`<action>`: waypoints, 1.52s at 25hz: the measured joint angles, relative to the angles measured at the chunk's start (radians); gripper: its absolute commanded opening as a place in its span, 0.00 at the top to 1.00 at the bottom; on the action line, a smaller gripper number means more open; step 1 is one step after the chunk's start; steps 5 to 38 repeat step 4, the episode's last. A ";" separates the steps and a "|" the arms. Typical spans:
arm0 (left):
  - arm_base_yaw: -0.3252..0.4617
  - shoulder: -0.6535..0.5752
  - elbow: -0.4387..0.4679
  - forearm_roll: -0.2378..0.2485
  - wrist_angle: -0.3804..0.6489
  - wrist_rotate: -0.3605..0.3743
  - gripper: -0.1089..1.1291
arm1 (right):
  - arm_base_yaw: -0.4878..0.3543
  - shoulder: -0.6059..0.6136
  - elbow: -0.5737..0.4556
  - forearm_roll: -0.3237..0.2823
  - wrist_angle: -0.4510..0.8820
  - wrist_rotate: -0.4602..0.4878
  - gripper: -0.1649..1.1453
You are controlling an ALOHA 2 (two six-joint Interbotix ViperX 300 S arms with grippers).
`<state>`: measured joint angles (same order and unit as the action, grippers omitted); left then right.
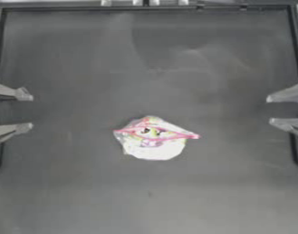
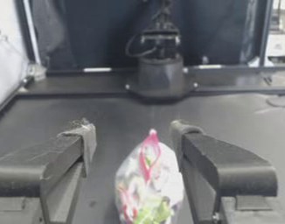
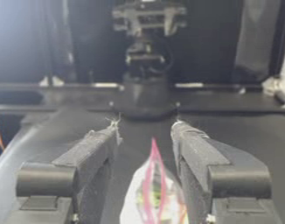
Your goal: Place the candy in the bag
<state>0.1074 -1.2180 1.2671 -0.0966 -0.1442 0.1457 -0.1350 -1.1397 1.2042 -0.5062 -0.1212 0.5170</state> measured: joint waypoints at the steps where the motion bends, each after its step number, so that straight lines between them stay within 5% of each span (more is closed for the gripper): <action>1: 0.000 0.000 0.003 0.000 0.000 -0.002 0.20 | 0.000 -0.003 0.002 0.000 -0.006 0.000 0.27; 38: -0.002 0.000 0.011 0.000 0.000 -0.002 0.20 | 0.000 -0.009 0.012 0.002 -0.017 0.000 0.27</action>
